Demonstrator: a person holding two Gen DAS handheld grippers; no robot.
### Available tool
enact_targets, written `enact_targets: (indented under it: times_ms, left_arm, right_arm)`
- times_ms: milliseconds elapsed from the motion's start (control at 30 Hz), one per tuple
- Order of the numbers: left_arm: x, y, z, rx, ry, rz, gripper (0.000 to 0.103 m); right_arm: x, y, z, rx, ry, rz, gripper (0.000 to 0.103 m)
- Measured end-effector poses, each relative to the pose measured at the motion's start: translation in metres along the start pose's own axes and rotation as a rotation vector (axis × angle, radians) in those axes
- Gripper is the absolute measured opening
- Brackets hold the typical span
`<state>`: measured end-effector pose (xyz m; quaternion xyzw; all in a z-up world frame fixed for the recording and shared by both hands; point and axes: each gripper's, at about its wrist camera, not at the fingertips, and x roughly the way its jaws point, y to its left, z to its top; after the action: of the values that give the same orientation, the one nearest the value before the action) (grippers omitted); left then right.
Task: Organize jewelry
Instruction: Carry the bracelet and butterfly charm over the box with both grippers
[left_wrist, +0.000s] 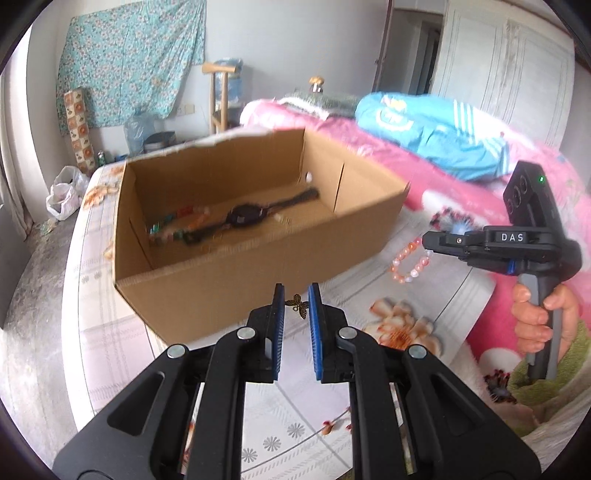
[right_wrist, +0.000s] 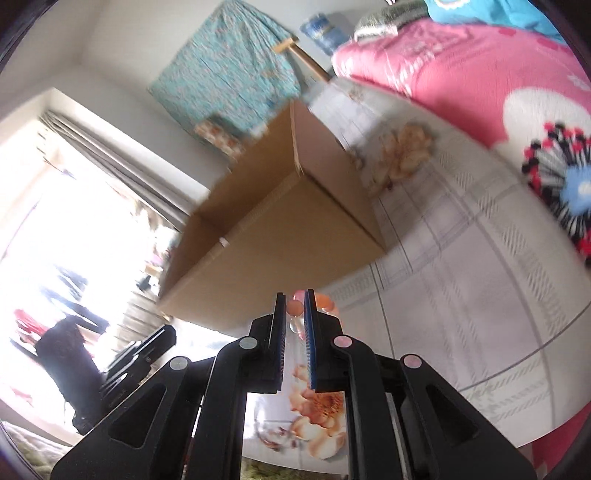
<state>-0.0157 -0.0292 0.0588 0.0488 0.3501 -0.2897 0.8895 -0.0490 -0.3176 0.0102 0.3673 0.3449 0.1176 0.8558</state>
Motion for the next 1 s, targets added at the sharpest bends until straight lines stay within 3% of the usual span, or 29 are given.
enact_targets:
  times_ms: [200,300,367,600,800,867,1000]
  left_arm:
    - [-0.015,0.014,0.035,0.023,-0.071,0.017,0.012]
    - [-0.01,0.026,0.054,0.056,-0.061,0.084,0.012]
    - [-0.002,0.036,0.064,0.058,-0.035,0.09,0.012]
    - [0.071,0.077,0.082,0.076,0.208,0.12,0.012]
    - [0.117,0.089,0.077,0.129,0.419,0.119,0.012]
    - [0.125,0.09,0.075,0.152,0.456,0.116,0.012]
    - [0.124,0.088,0.075,0.158,0.454,0.104,0.021]
  right_arm:
    - [-0.037,0.028,0.041,-0.124,-0.104,0.018,0.01]
    - [-0.039,0.049,0.062,-0.204,-0.134,0.013,0.01]
    - [-0.033,0.057,0.077,-0.233,-0.128,0.031,0.01]
    - [0.029,0.058,0.114,-0.26,-0.029,0.027,0.01]
    - [0.072,0.057,0.124,-0.314,0.07,-0.019,0.01]
    - [0.081,0.059,0.126,-0.336,0.104,-0.033,0.01]
    - [0.089,0.063,0.128,-0.367,0.144,-0.066,0.01]
